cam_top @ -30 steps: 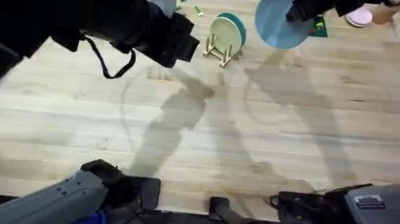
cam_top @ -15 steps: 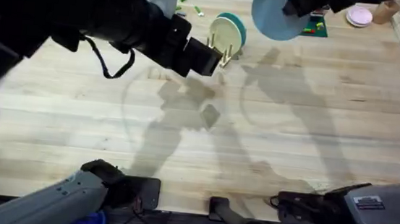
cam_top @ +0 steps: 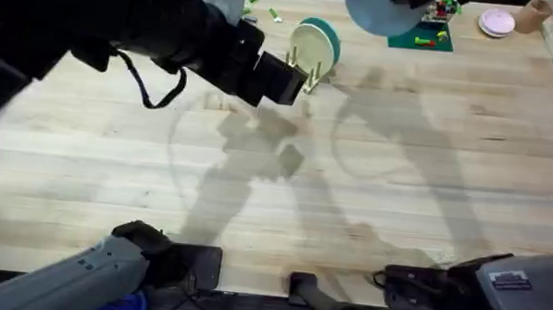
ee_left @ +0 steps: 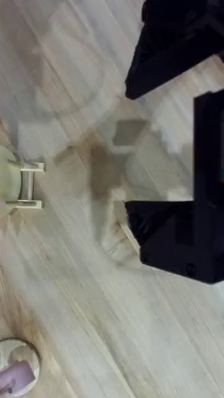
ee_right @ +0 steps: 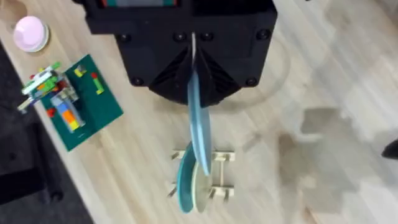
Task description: Pick up the plates from the table one by one and place each into a slot on the dish rack.
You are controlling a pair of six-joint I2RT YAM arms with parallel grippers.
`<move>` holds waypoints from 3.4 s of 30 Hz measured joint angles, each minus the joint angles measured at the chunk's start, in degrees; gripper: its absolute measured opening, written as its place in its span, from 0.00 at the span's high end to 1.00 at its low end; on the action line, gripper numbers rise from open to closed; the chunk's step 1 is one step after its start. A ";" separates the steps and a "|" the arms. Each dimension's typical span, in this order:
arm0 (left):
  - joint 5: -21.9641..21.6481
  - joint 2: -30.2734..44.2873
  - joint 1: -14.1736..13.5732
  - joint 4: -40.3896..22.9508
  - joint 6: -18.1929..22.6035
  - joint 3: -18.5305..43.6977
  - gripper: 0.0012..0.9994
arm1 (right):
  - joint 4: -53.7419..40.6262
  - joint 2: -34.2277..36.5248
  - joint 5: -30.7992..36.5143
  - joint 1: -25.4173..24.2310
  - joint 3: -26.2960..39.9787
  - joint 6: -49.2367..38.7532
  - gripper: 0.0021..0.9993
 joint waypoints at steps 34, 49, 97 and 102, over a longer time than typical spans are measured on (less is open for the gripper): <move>-0.01 0.00 0.00 0.01 0.00 0.00 0.00 | 8.60 0.02 4.09 6.01 0.04 3.56 0.97; -0.01 0.00 0.00 -0.01 0.00 0.00 0.00 | 8.98 4.90 2.32 8.60 0.22 6.12 0.97; -0.02 0.00 0.00 -0.03 0.00 0.00 0.00 | 14.06 14.61 1.14 8.68 0.26 14.90 0.97; -0.01 0.00 0.00 -0.01 0.00 0.00 0.00 | 14.33 16.92 1.31 8.68 0.26 15.51 0.97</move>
